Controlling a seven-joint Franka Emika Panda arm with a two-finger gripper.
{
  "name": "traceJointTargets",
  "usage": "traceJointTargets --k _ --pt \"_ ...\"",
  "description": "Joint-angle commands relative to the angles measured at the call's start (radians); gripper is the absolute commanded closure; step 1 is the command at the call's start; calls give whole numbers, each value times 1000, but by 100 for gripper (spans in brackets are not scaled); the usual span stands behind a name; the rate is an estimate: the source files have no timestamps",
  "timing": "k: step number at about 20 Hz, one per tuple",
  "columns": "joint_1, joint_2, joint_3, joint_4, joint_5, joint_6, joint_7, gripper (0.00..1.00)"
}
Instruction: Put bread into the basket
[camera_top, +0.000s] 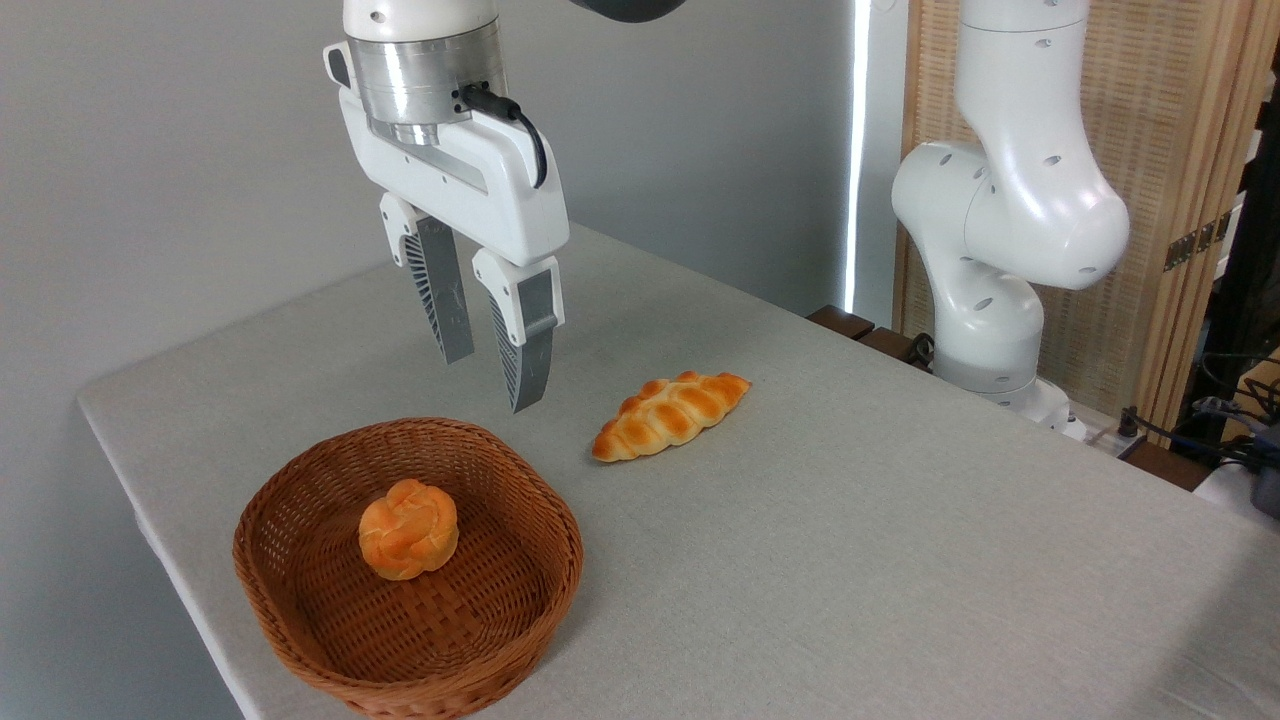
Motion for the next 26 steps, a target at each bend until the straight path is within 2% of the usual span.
traceJointTargets --k 1,8,11,14,21,24,26 --pt "-1 -1 4 16 -5 -32 -14 0" --pt "-1 -1 0 13 -9 -31 -20 0" --pt "-2 -7 0 0 -54 -29 -17 0" --pt "-4 -35 -10 -45 -55 -11 -8 0" --pt "-16 -202 -14 -302 -71 143 12 0" --pt "-56 -279 -13 -420 -71 202 20 0" --pt "-86 -300 -11 -470 -72 209 18 0"
